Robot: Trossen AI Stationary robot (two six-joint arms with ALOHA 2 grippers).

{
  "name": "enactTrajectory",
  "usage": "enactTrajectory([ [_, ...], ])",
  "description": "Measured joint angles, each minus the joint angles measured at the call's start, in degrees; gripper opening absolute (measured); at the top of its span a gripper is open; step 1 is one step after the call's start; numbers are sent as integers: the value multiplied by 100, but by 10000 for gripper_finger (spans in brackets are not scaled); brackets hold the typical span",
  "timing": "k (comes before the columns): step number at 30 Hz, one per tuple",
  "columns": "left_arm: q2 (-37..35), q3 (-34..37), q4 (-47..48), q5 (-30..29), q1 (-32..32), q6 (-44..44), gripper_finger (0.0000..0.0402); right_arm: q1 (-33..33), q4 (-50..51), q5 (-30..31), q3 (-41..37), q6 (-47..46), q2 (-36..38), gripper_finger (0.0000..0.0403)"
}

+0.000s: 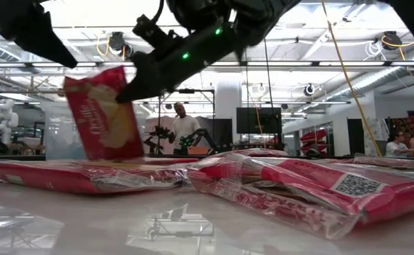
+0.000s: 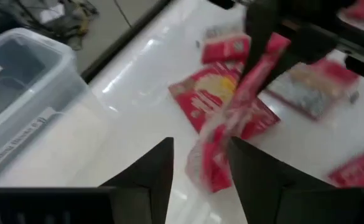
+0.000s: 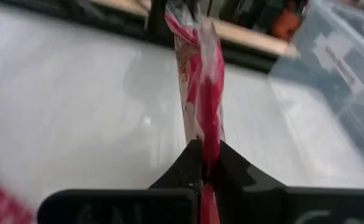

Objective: Sort popcorn bags into baskets
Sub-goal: Put the red popcorn bag into the transparent container

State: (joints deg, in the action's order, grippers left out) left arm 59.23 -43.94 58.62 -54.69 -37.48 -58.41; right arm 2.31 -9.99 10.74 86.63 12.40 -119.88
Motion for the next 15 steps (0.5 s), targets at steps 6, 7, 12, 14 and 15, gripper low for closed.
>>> enactTrajectory([
  [6,-5,0,154,-714,-8,-671,158,22,906,525,-207,-283,559,9],
  [7,1,0,152,-762,-10,-677,159,22,875,573,-298,-282,692,9],
  [12,5,2,113,-938,-13,-823,159,-59,748,728,-951,-182,1491,10],
  [14,39,7,33,-1072,-6,-830,159,-156,588,742,-1275,-249,1838,10],
  [15,49,44,-59,-1167,-4,-801,159,-207,377,752,-1449,-314,2002,10],
])
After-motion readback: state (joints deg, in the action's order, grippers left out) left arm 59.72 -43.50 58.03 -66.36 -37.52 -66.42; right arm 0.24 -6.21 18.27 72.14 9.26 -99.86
